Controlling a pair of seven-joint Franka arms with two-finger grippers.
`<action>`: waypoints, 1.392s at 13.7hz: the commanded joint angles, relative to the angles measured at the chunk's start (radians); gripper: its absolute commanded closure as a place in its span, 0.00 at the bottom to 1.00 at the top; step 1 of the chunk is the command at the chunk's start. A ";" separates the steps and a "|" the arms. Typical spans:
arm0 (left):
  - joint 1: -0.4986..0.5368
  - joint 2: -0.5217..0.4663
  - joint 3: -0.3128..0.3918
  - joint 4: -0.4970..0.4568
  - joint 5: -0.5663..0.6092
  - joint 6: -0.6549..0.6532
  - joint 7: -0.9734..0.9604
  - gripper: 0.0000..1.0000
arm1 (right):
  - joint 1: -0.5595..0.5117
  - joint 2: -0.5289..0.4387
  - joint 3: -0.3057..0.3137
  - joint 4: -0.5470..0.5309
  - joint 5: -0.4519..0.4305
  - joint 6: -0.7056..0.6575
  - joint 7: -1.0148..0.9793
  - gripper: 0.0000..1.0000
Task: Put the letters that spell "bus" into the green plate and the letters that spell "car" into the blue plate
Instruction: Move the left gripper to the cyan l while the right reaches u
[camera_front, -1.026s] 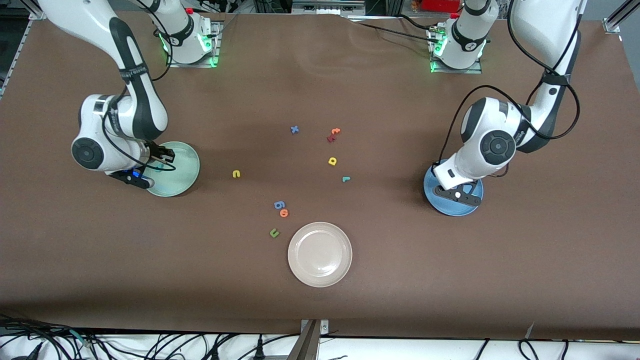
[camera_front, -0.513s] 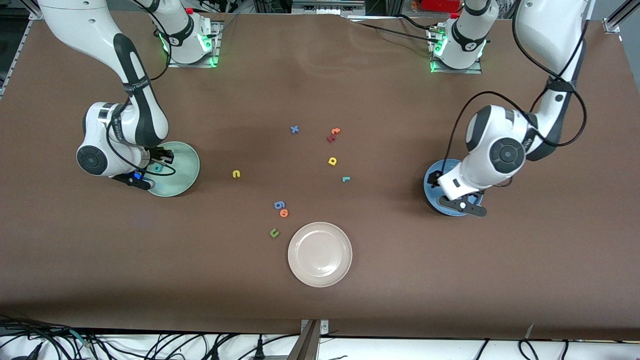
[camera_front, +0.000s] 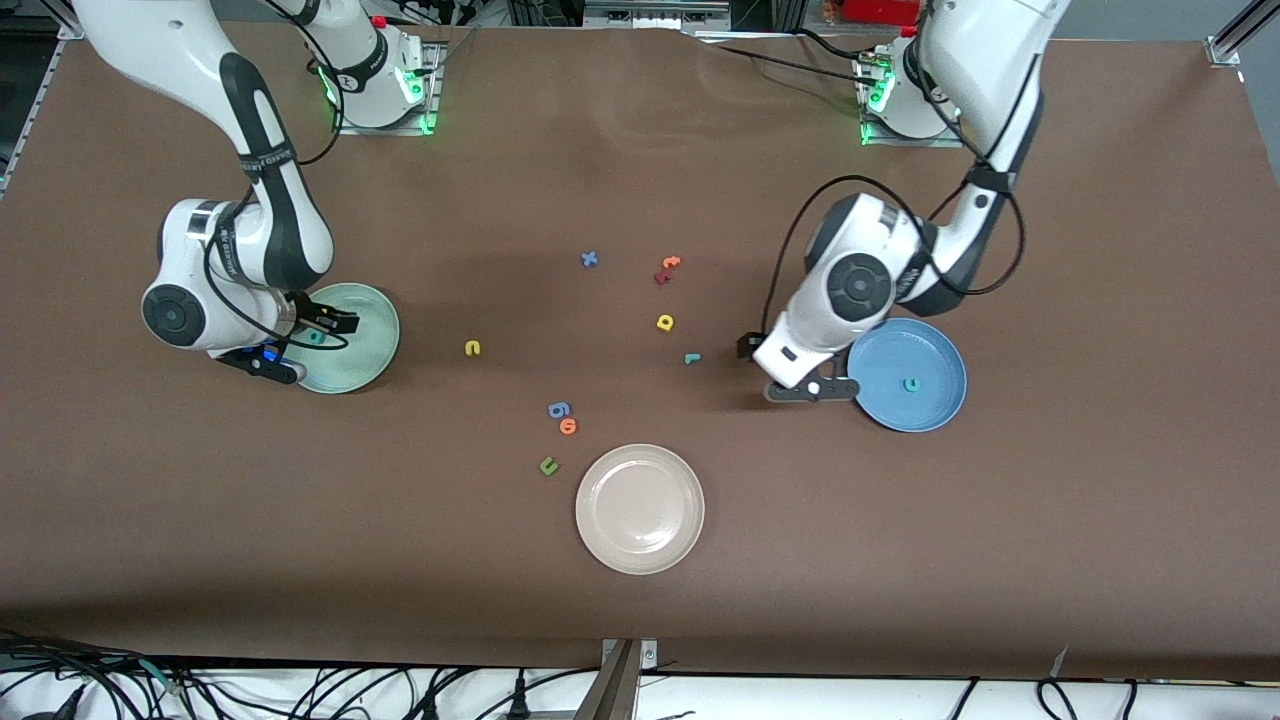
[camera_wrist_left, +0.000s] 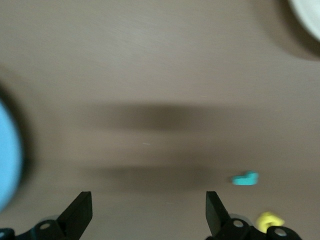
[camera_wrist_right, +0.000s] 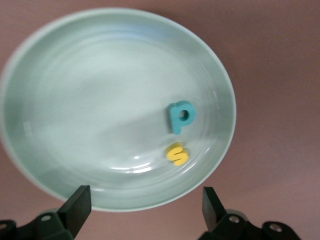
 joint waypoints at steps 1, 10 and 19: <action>-0.055 0.079 0.011 0.048 -0.021 0.069 -0.195 0.00 | 0.005 -0.055 0.061 0.027 0.011 -0.029 0.088 0.02; -0.167 0.199 0.012 0.157 -0.016 0.106 -0.449 0.01 | 0.059 0.027 0.279 0.103 0.001 0.150 0.095 0.01; -0.159 0.200 0.015 0.157 0.033 0.108 -0.429 0.15 | 0.108 0.132 0.279 0.061 -0.008 0.354 -0.152 0.01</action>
